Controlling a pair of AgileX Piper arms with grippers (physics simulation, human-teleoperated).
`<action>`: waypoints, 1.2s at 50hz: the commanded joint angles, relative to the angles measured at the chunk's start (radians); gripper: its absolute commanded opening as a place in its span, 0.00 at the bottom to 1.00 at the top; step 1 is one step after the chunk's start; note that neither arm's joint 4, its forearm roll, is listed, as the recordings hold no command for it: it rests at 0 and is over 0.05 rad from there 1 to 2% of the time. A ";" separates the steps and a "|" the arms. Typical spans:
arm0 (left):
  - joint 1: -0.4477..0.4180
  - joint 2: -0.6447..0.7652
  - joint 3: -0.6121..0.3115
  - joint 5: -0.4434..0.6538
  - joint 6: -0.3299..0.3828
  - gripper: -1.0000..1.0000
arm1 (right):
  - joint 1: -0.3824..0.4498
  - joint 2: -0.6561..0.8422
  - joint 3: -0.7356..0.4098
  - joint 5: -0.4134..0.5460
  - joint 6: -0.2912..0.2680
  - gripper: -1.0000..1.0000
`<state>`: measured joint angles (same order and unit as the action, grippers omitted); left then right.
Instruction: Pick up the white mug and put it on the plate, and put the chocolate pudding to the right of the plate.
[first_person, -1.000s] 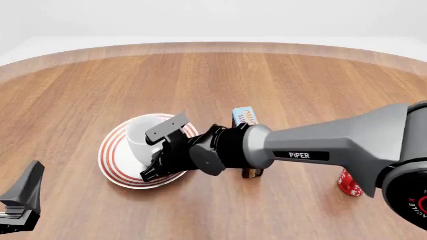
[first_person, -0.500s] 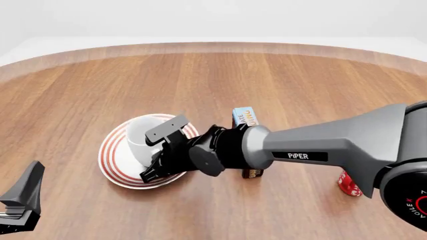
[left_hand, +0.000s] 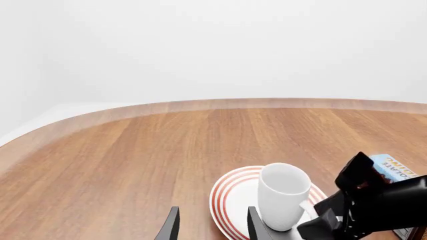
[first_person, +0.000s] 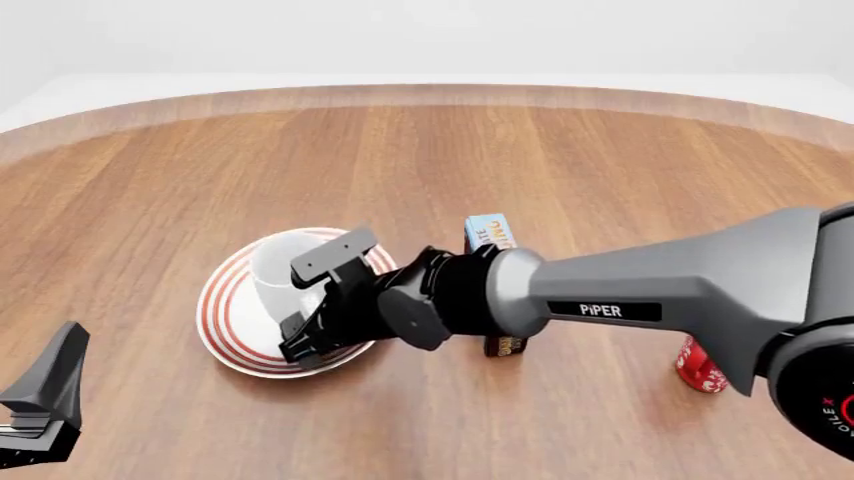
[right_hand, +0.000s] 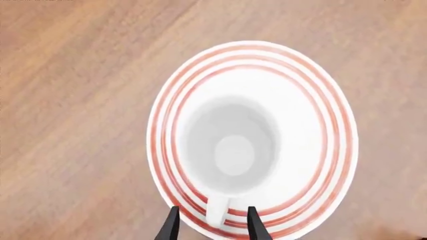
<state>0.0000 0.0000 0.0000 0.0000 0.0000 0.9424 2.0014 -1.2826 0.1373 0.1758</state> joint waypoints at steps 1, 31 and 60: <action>0.000 0.000 0.000 0.000 0.000 1.00 | 0.000 -0.019 0.005 0.003 -0.005 1.00; 0.000 0.000 0.000 0.000 0.000 1.00 | -0.018 -0.124 0.047 0.014 -0.066 1.00; 0.000 0.000 0.000 0.000 0.000 1.00 | -0.041 -0.266 0.150 -0.004 -0.098 1.00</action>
<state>0.0000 0.0000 0.0000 0.0000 0.0000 0.9085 1.7835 -1.1696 0.1395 0.0866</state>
